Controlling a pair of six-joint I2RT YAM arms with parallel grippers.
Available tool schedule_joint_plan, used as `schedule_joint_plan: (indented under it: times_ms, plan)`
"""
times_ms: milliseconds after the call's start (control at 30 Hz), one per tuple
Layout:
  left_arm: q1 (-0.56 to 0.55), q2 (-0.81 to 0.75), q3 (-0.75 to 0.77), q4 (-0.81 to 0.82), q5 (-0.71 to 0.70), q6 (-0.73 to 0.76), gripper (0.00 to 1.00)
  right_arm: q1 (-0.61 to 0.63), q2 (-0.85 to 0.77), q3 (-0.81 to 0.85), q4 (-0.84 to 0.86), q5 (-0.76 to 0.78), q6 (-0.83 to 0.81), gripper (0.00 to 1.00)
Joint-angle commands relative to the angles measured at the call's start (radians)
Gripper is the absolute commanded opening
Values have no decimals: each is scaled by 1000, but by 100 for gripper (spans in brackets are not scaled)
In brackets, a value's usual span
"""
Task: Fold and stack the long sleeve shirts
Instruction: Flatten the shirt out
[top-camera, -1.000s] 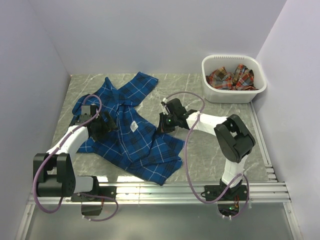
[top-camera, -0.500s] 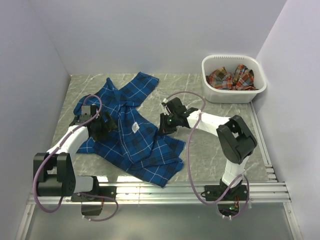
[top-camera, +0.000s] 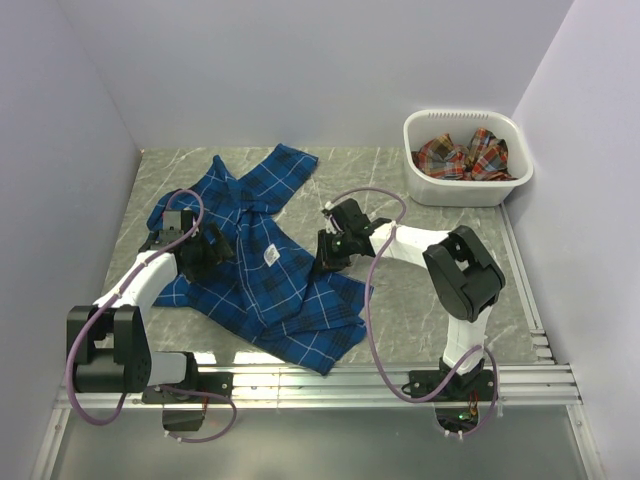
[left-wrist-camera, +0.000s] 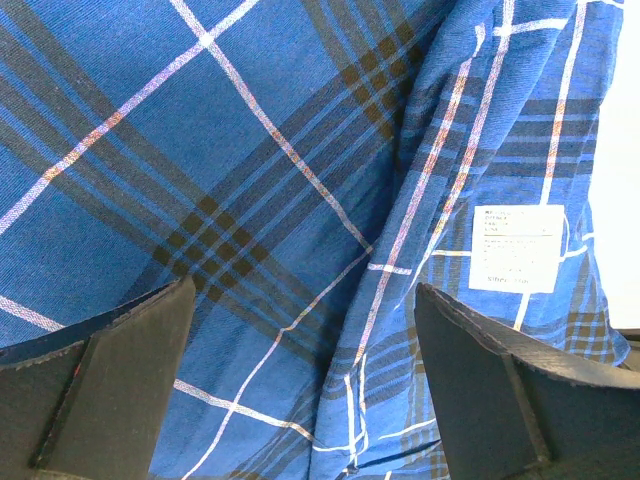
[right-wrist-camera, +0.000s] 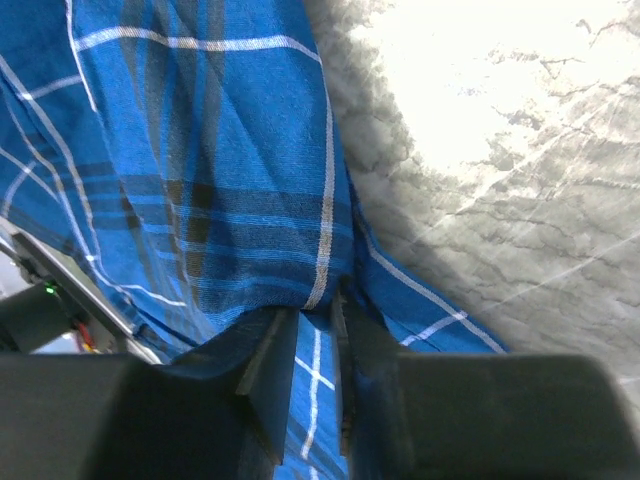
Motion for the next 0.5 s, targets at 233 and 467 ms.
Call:
schedule_joint_plan:
  times_ms: [233, 467]
  plan:
    - [3, 0, 19, 2, -11, 13, 98, -7, -91, 13, -107, 20, -28, 14]
    - [3, 11, 19, -3, -20, 15, 98, -13, -125, -7, -138, -13, -32, 16]
